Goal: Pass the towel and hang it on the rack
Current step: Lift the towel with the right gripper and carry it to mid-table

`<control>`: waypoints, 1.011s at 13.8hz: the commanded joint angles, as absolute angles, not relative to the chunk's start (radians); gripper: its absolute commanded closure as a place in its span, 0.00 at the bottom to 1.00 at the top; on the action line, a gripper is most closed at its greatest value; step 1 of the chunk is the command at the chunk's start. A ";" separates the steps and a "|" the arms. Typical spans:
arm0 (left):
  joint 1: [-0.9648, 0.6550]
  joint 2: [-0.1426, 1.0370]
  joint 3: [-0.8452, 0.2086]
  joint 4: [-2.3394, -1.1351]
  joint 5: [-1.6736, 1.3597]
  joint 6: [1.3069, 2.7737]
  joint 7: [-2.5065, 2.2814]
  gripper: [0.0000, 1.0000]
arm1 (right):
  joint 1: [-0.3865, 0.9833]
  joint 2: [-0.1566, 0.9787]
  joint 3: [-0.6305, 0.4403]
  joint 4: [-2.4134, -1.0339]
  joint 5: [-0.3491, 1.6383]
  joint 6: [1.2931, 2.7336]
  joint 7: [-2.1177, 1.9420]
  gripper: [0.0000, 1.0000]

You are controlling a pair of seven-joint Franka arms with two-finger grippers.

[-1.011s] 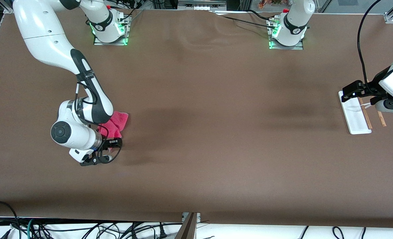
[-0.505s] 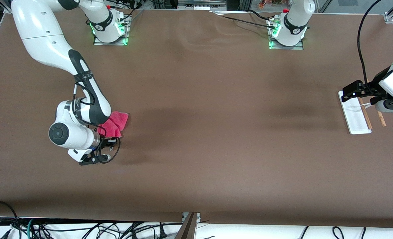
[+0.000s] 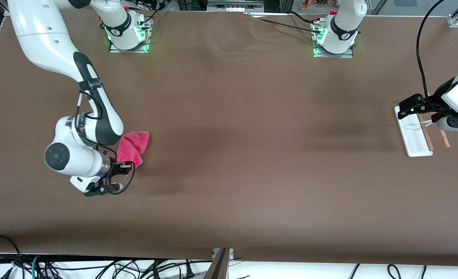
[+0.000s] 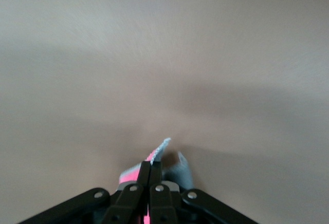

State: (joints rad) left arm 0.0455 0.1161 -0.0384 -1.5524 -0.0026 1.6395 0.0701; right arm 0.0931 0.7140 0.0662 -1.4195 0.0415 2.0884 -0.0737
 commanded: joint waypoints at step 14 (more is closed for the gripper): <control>0.049 0.184 -0.032 -1.517 0.005 1.618 0.087 0.00 | 0.409 0.623 0.078 -1.025 0.049 1.807 0.507 1.00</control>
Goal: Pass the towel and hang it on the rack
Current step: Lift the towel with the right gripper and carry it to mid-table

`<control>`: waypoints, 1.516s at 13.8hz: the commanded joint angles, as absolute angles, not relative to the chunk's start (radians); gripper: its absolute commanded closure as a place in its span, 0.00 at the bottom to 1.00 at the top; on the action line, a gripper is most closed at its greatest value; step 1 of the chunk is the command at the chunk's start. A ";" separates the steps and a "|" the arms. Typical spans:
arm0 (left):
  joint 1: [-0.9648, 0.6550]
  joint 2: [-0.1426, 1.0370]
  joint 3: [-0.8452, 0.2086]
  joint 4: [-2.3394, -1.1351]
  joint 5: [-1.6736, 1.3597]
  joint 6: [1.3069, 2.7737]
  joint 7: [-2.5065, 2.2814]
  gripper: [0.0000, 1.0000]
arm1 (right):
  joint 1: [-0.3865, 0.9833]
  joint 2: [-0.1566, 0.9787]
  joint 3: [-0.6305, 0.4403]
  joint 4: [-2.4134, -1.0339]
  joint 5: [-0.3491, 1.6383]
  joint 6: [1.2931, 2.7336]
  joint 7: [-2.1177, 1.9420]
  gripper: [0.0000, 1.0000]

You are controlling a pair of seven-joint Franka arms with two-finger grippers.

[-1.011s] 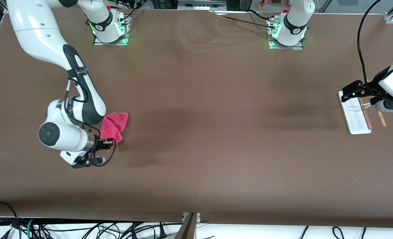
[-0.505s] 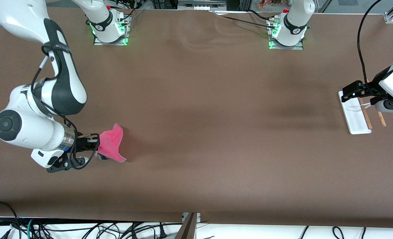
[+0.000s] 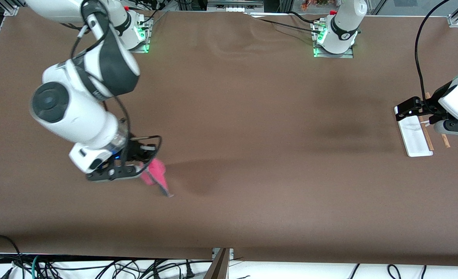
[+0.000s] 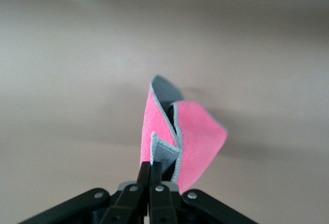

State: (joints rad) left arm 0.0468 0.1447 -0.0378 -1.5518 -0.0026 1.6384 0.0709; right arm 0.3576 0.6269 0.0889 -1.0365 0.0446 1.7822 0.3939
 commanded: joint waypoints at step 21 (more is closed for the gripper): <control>0.034 0.278 -0.035 -1.508 -0.067 1.629 0.202 0.00 | 0.814 0.672 0.078 -1.026 0.046 2.177 0.716 1.00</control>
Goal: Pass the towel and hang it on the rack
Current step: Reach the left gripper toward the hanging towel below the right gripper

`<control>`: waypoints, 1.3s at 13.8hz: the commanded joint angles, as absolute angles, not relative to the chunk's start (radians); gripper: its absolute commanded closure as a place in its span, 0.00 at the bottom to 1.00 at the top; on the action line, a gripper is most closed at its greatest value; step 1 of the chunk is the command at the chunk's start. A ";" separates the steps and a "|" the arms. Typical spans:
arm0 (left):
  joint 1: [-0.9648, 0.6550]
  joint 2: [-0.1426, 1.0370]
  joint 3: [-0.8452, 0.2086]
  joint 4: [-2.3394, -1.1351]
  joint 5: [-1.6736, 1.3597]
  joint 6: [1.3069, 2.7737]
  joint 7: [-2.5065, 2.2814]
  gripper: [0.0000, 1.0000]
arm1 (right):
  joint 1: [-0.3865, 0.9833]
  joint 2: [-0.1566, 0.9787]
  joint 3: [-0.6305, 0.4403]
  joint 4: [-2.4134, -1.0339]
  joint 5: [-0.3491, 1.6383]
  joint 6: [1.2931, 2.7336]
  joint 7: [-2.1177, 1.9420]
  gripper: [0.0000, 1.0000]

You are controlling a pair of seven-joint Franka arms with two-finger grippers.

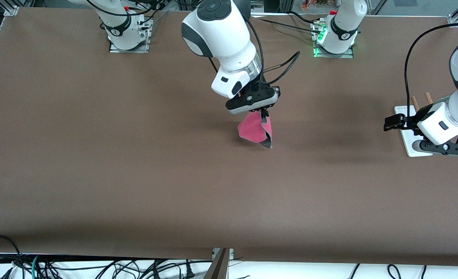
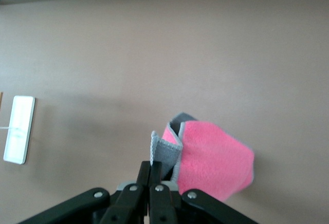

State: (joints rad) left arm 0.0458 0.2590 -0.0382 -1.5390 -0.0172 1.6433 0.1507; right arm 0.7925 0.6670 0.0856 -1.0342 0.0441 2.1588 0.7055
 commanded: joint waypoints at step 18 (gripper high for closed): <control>-0.096 0.474 -0.028 -1.852 -0.878 2.129 1.484 0.00 | 0.827 0.670 0.077 -1.025 0.046 2.209 0.710 1.00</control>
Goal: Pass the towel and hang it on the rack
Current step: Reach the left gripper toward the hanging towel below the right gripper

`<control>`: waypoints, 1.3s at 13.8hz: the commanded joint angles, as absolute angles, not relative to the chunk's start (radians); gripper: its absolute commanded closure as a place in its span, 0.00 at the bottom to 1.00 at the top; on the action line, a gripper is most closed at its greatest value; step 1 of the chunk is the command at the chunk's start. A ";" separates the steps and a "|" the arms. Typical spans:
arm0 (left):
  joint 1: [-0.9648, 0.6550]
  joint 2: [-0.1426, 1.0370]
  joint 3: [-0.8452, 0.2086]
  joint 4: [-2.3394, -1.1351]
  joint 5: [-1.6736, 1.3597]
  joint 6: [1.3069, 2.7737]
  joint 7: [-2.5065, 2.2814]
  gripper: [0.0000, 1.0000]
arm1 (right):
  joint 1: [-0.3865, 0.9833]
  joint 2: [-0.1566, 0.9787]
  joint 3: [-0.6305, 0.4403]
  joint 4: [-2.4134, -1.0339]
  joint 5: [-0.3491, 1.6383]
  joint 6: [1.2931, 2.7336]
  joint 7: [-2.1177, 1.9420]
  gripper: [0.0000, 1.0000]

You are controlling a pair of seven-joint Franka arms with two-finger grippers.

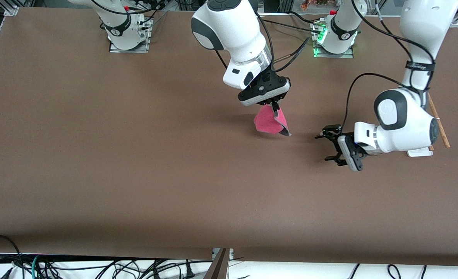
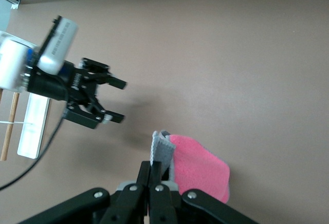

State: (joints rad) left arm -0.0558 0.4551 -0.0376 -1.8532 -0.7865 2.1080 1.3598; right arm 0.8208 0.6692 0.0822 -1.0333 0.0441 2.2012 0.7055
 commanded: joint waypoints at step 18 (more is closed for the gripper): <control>-0.259 0.477 -0.052 -1.838 -1.023 2.235 1.594 1.00 | 0.825 0.669 0.072 -1.025 0.046 2.209 0.704 1.00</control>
State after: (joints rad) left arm -0.2555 0.4843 -0.0560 -1.8394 -1.0082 2.2274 1.5639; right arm 0.8208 0.6692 0.0772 -1.0333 0.0441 2.2058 0.7054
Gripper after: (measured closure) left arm 0.599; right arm 0.982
